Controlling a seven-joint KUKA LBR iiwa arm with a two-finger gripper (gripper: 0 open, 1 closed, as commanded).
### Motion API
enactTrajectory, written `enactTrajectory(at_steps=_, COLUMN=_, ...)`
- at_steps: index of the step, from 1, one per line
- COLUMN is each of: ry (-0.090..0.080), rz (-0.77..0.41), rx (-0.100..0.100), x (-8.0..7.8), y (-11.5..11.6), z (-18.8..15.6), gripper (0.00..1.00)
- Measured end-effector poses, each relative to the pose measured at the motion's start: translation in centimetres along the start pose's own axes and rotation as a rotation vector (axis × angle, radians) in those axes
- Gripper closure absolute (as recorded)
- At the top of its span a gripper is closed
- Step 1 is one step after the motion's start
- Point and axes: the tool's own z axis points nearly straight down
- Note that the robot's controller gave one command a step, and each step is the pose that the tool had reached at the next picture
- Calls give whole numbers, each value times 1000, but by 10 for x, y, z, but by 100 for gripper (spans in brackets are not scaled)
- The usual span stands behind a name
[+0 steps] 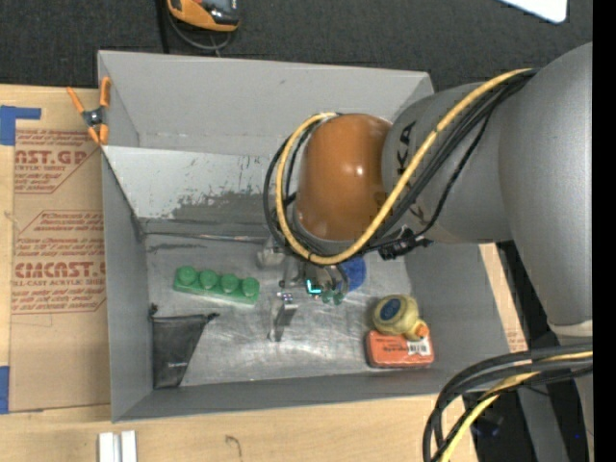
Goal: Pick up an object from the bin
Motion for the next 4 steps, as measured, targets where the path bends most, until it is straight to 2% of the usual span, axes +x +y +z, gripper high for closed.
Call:
enactTrajectory(at_steps=1, ry=-7, rz=1, rx=-1, x=-2, y=0, z=-3, gripper=0)
enactTrajectory(at_steps=2, ry=-17, rz=4, rx=-1, x=-28, y=38, z=27, gripper=0)
enactTrajectory(at_steps=3, ry=-16, rz=57, rx=-4, x=-18, y=31, z=65, gripper=100)
enactTrajectory(at_steps=4, ry=-16, rz=57, rx=-4, x=-18, y=31, z=65, gripper=100)
